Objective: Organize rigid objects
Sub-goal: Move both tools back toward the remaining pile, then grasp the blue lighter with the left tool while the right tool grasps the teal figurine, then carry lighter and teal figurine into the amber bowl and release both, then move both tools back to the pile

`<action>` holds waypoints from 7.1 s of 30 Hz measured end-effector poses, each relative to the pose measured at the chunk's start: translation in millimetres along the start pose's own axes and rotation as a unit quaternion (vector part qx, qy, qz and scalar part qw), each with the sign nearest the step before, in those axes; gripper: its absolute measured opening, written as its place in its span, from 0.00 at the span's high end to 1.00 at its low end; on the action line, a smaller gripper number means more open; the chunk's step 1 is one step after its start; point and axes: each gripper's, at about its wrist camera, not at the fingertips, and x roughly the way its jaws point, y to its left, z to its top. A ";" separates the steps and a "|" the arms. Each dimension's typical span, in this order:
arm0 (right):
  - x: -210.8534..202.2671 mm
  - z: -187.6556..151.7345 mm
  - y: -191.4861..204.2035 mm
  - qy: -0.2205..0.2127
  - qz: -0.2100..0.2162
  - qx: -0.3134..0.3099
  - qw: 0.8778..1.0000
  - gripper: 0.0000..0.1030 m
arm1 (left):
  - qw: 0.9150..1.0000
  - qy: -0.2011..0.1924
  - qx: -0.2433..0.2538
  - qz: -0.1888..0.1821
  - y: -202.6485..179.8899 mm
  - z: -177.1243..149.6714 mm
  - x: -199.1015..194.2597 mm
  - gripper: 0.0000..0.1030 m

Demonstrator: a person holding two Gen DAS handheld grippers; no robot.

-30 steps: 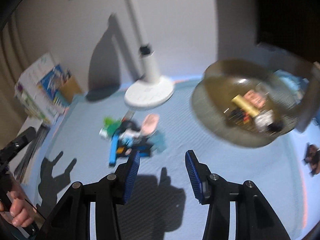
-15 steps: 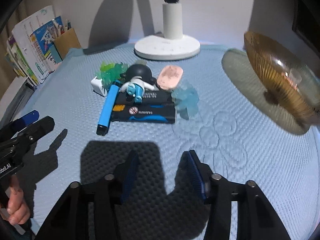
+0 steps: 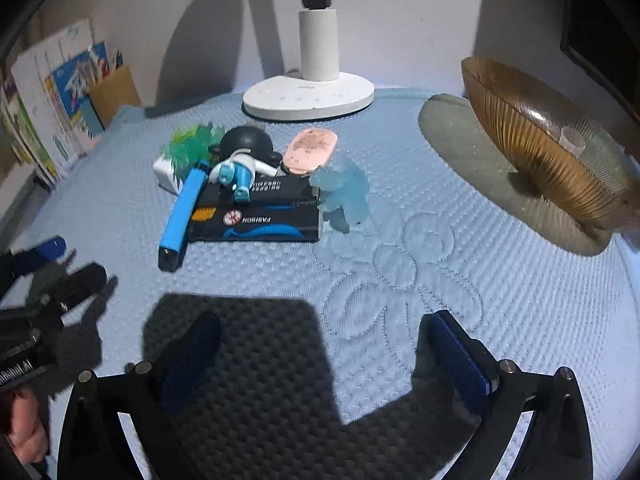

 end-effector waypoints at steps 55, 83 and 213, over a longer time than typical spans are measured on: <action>-2.3 -0.4 0.4 0.001 0.005 0.001 1.000 0.00 | 0.999 0.041 -0.024 -0.004 7.2 0.1 17.3 0.17; -20.2 1.3 -12.0 0.083 0.077 -0.039 0.993 0.00 | 0.993 0.043 -0.005 -0.109 3.8 55.0 8.7 0.34; -24.1 25.6 -11.4 -0.044 0.125 0.008 0.991 0.42 | 0.994 0.011 -0.005 -0.104 5.8 44.5 6.2 0.34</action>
